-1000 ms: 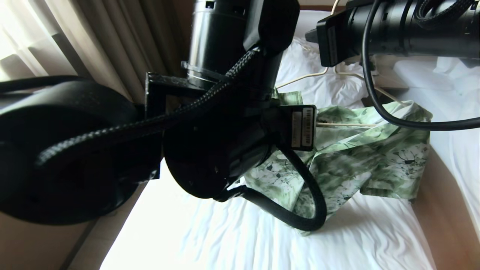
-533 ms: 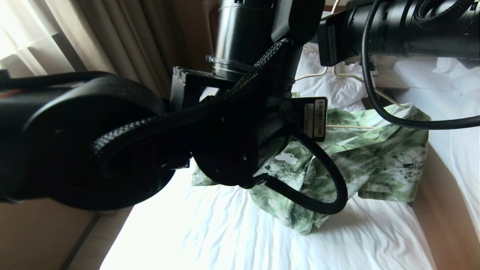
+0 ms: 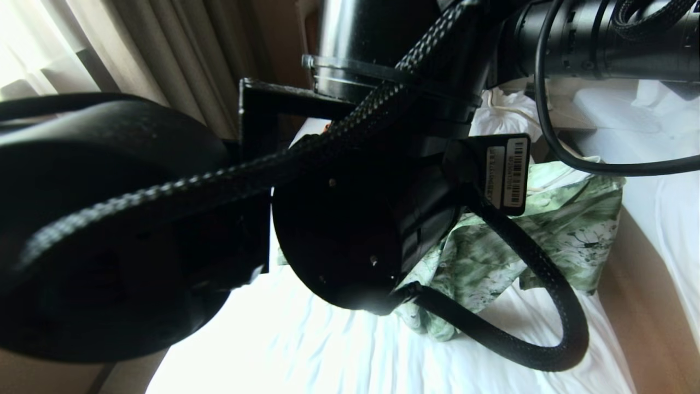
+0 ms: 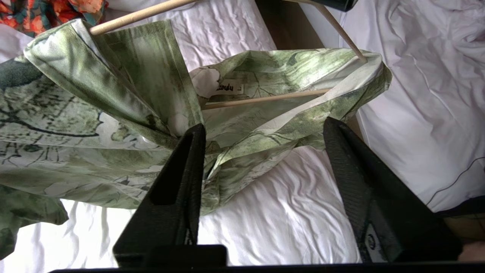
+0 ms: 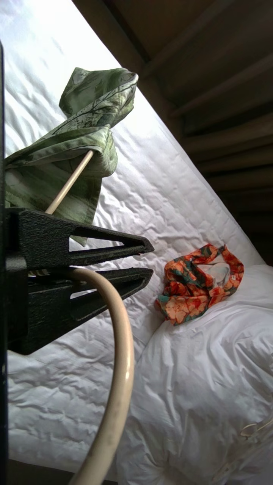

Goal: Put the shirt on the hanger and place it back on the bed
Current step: Take the clothes hanger out of the clothes

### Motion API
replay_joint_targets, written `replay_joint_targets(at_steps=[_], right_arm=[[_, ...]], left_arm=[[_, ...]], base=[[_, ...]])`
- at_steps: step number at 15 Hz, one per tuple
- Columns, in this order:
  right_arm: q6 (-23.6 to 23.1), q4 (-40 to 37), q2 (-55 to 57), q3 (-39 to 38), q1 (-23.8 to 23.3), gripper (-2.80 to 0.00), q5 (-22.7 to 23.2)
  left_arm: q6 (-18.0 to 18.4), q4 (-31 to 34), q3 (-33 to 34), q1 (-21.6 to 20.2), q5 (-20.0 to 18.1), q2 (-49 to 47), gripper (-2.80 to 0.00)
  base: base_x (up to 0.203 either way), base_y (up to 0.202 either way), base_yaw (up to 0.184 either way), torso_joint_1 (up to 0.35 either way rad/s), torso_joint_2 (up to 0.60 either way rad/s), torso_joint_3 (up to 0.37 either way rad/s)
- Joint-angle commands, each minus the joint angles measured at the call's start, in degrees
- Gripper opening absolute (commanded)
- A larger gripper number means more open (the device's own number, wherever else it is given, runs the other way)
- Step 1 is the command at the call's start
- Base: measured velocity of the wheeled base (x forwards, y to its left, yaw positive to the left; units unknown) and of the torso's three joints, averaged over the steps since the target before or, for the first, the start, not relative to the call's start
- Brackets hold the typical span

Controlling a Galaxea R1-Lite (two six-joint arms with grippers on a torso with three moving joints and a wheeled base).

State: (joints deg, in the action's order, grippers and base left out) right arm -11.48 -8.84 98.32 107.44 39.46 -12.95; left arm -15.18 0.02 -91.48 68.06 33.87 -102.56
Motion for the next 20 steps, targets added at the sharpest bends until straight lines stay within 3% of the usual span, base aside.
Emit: replay_joint_targets(at_steps=[1, 4, 9, 12, 17, 20], right_arm=[[0.1, 0.0, -0.3, 0.1, -0.1, -2.80, -0.1], [0.1, -0.3, -0.7, 0.1, -0.1, -2.80, 0.0], [0.2, -0.6, -0.8, 0.0, -0.2, -2.80, 0.0], [0.6, -0.6, -0.9, 0.0, 0.0, -2.80, -0.1], [1.0, -0.7, -1.7, 0.1, 0.0, -2.80, -0.1], [1.0, -0.7, -1.8, 0.1, 0.0, -2.80, -0.1]], left_arm=[[-0.6, 0.0, 0.1, 0.3, 0.0, -0.2, -2.80], [-3.4, 0.0, 2.5, -0.4, -1.9, -1.8, -2.80], [-3.1, -3.8, 4.0, -2.2, -2.7, -5.3, -2.80], [-0.7, -9.3, 4.8, -2.9, -1.9, -7.9, -2.80], [6.2, -19.9, 5.6, -4.2, 5.9, -12.8, -2.80], [8.9, -24.3, 9.7, -5.5, 7.3, -12.7, -2.80]], base=[[0.000, 0.000, 0.000, 0.000, 0.00, 0.000], [0.000, 0.000, 0.000, 0.000, 0.00, 0.000], [0.000, 0.000, 0.000, 0.000, 0.00, 0.000], [0.000, 0.000, 0.000, 0.000, 0.00, 0.000], [0.000, 0.000, 0.000, 0.000, 0.00, 0.000], [0.000, 0.000, 0.000, 0.000, 0.00, 0.000]])
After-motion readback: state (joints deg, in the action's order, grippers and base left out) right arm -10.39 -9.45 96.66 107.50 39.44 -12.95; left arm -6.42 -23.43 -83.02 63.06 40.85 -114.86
